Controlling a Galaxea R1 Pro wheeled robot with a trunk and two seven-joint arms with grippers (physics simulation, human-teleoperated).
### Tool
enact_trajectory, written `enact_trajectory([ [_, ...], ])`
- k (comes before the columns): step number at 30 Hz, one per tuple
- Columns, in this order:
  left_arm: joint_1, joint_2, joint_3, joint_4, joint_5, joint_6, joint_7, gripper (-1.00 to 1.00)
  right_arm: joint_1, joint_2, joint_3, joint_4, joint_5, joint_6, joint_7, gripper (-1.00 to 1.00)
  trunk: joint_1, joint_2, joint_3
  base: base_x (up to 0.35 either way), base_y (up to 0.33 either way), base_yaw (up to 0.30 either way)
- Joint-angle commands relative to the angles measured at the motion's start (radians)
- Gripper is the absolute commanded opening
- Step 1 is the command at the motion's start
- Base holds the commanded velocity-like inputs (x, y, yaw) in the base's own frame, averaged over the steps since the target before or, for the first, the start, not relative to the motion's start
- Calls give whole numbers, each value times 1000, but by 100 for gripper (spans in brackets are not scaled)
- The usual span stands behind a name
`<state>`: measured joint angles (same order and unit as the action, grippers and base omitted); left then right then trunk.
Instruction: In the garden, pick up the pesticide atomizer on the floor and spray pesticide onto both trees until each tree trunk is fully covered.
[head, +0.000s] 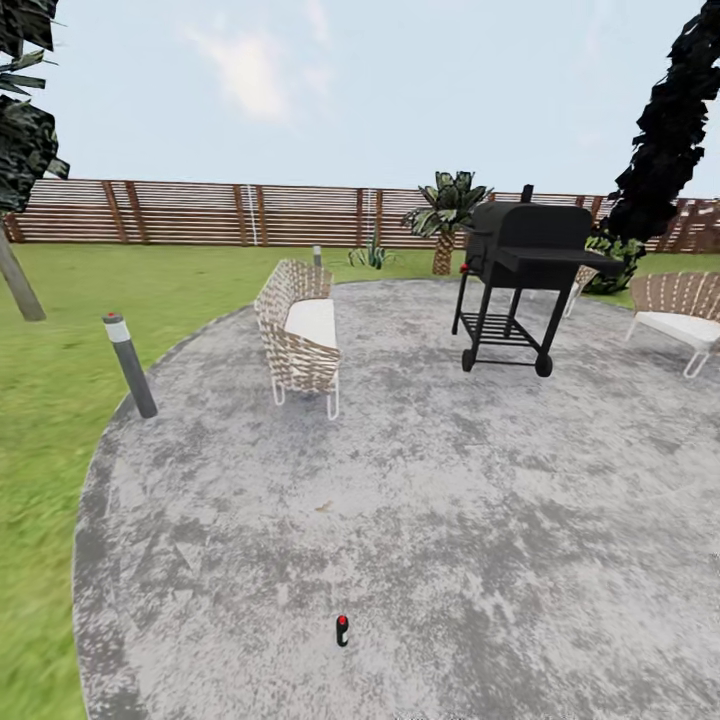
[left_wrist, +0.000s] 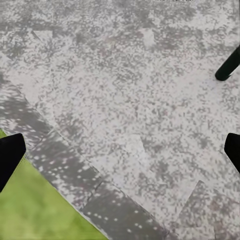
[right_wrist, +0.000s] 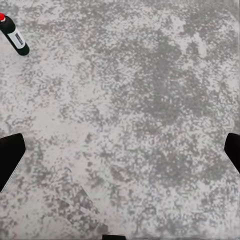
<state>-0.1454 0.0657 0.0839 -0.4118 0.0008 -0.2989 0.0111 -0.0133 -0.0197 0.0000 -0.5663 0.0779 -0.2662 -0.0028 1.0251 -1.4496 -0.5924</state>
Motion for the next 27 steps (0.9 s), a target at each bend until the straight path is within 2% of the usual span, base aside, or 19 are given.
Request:
enact_trajectory([
  [1,0,0,1,1,0,-3,1,100,-1,0,0,0,8,-2,0,100,0,0,-1,0,303,-273],
  [12,0,0,1,1,0,-3,1,100,-1,0,0,0,8,-2,0,100,0,0,-1,96,261,-273],
  [27,0,0,1,1,-2,-4,1,100,-1,0,0,0,8,-2,0,100,0,0,-1,19,18,-273],
])
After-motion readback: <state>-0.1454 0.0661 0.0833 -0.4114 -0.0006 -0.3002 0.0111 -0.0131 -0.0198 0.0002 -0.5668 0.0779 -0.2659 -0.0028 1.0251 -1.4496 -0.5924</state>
